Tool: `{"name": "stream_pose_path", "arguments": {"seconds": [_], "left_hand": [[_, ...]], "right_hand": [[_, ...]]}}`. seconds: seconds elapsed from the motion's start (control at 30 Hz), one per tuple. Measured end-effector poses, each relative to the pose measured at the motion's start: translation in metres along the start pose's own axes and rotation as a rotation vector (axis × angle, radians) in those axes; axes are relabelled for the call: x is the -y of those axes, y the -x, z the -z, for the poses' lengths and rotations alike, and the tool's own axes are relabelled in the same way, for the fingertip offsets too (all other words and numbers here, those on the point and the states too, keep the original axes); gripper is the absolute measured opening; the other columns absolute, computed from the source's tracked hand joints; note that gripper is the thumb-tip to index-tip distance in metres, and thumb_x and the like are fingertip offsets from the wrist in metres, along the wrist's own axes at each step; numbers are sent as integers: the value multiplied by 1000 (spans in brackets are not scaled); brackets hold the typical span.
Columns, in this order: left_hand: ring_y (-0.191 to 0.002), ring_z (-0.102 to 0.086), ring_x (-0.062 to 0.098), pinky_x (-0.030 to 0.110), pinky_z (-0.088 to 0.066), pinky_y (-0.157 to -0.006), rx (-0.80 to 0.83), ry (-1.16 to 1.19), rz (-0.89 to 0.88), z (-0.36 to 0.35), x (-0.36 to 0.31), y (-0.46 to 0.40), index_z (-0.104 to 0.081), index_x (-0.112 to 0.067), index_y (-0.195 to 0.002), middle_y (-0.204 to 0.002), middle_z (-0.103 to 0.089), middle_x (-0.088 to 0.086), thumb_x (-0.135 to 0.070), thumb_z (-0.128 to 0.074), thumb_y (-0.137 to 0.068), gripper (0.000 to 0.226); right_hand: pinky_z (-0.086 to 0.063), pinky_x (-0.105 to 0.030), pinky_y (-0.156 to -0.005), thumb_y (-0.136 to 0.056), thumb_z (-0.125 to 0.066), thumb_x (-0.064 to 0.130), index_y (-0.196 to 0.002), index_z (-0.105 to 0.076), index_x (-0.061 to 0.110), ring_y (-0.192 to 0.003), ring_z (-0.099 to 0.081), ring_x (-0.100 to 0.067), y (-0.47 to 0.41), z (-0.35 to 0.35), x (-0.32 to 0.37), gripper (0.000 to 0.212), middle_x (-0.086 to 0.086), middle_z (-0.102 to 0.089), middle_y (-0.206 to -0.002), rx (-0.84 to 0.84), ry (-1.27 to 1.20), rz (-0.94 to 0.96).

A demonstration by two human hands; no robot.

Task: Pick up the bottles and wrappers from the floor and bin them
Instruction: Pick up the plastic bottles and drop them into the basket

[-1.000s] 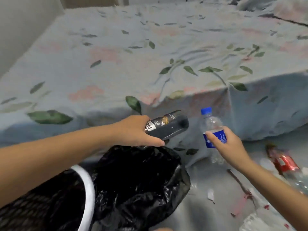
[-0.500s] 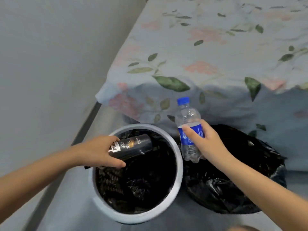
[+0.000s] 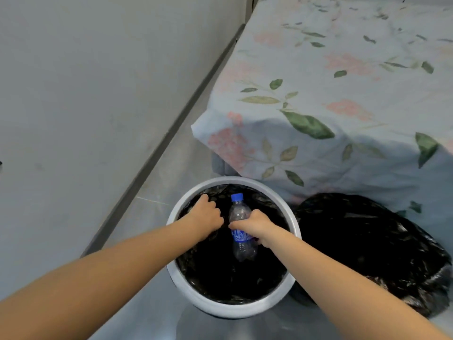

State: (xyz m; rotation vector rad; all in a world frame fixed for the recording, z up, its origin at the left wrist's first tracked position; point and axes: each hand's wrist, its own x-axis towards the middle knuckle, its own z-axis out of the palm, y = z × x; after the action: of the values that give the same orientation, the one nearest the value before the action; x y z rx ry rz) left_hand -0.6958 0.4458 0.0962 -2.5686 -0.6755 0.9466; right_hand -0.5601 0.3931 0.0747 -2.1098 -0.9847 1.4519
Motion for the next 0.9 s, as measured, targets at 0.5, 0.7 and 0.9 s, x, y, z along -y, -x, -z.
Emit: {"name": "stream_pose_path", "arguments": {"seconds": [0.5,0.7,0.9], "left_hand": [[-105,-60,14,33,-51,-82,-271,510,113,64,21,57,-59,-31,-117,-112,-65,-9,-43,-45,-91,31],[-104,-62,16,29,-45,-74,-353,431,-18,185,-33,14,-61,-33,-107,-107,-68,-9,-43,-46,-90,25],[-96,-64,14,36,-55,-79,-351,428,-224,310,-121,-51,-65,-34,-106,-101,-70,-15,-42,-49,-90,24]], "right_hand": [[-51,-27,-69,-81,-59,52,-92,-65,29,-75,-62,-7,96,100,-13,26,13,-67,-77,-330,453,490],[-53,-32,-66,-86,-52,52,-92,-62,30,-78,-64,-13,152,236,-117,25,10,-69,-82,-495,663,284],[-50,-35,-81,-83,-53,51,-106,-60,25,-103,-62,-27,192,329,-233,36,-1,-69,-105,-576,713,11]]}}
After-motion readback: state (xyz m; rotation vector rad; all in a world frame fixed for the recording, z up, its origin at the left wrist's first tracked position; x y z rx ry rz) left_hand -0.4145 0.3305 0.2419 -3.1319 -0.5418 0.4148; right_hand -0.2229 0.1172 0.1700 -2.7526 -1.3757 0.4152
